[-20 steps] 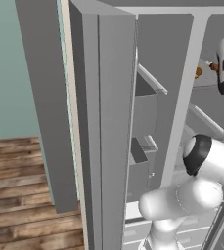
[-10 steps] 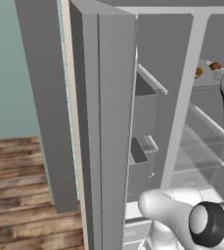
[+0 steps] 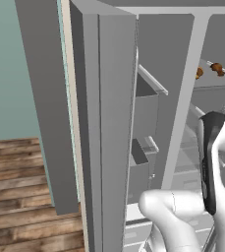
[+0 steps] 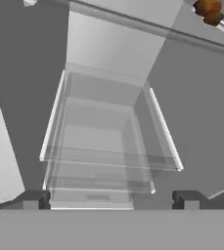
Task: Pick up the frozen chicken drumstick from the freezer, place it on any shelf in the fridge, and close the fridge and freezer doors when done.
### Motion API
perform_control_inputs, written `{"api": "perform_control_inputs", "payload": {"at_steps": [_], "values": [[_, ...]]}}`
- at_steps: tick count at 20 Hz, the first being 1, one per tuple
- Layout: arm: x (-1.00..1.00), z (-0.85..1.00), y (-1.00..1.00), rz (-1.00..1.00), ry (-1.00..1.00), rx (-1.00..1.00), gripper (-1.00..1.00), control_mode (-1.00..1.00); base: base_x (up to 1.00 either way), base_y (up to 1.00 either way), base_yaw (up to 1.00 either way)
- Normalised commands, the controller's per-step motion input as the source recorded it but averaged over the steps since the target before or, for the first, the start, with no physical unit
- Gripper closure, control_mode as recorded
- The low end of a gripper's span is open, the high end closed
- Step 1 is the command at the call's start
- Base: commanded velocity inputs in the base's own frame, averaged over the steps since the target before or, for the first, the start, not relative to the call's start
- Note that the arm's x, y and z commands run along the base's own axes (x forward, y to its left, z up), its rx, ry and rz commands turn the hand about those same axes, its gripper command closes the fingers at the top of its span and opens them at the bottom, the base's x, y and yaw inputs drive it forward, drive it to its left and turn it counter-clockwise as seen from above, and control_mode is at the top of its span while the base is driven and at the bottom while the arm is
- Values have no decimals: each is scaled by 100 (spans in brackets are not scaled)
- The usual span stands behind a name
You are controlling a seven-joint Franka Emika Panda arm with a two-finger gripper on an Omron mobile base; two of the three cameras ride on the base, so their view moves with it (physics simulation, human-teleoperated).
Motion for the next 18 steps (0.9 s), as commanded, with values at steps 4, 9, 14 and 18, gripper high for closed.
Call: {"api": "perform_control_inputs", "payload": {"at_steps": [4, 9, 14, 18], "values": [[0, -26, 17, 0, 30, -7, -100, -100, 0, 0, 0], [0, 0, 0, 0, 0, 0, -100, -100, 0, 0, 0], [0, 0, -16, 0, 0, 0, -100, 100, -2, -13, 0], [0, 0, 0, 0, 0, 0, -100, 100, -10, -29, 0]]}}
